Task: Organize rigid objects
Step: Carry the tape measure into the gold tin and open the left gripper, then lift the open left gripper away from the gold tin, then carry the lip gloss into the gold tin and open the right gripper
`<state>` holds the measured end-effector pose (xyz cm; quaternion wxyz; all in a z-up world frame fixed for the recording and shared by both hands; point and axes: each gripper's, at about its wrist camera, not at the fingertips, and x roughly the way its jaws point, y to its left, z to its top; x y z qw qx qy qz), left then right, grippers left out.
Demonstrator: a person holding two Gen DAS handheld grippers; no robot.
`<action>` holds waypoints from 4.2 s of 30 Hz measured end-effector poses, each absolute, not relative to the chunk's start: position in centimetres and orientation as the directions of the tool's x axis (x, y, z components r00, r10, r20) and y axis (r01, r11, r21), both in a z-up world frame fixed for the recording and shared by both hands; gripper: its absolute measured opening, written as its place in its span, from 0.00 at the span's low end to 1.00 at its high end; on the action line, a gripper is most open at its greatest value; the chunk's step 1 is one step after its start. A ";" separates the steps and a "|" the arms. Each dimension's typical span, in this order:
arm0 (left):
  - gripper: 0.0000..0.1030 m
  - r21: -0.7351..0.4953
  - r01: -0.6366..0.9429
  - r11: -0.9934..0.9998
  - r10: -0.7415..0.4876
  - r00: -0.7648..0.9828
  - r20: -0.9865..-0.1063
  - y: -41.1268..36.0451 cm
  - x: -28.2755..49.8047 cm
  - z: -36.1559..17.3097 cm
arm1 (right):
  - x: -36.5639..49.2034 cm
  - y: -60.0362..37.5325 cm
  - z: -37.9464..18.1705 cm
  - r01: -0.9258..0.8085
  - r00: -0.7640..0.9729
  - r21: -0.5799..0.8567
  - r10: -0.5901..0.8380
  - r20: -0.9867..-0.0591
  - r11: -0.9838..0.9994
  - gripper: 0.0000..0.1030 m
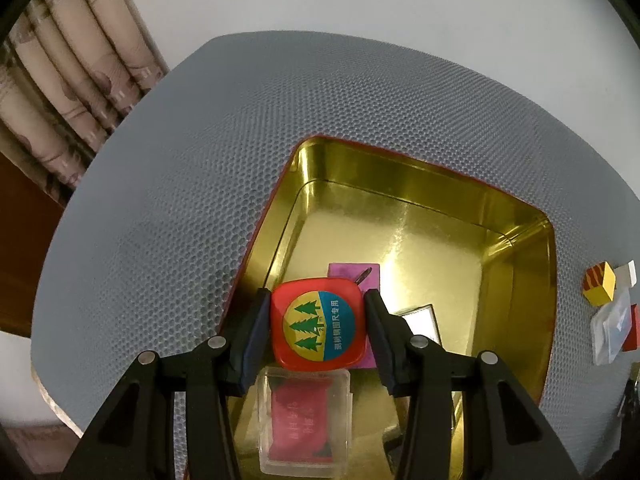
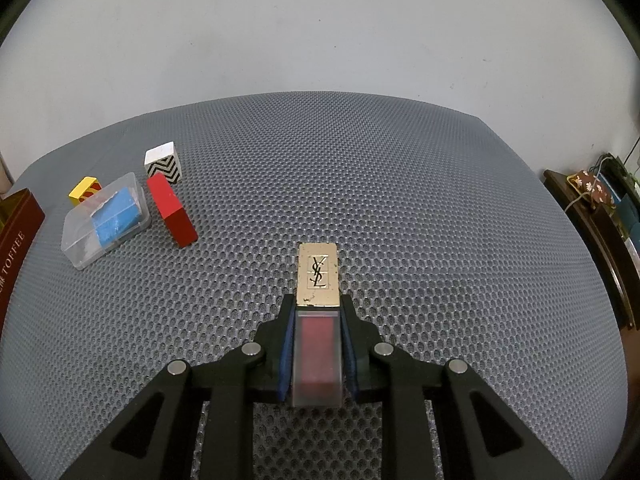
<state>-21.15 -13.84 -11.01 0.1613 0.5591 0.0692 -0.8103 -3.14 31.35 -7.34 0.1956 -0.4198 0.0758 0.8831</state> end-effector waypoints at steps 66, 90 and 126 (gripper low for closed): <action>0.67 0.220 0.388 -0.895 -0.424 -0.586 -0.691 -11.9 -6.3 -5.0 | -2.8 32.6 -7.2 -0.417 -0.543 -0.054 0.296 -0.786 -0.907 0.20; 0.71 0.105 0.522 -0.847 -0.422 -0.538 -0.730 -15.4 -5.6 -4.6 | -3.0 25.0 -3.0 -0.207 -0.634 -0.001 0.135 -0.762 -0.978 0.20; 0.74 0.100 0.716 -0.691 -0.509 -0.385 -0.770 -21.1 -4.4 -5.5 | -13.0 -3.0 -0.9 0.277 -0.587 -0.006 -0.165 -0.792 -0.961 0.20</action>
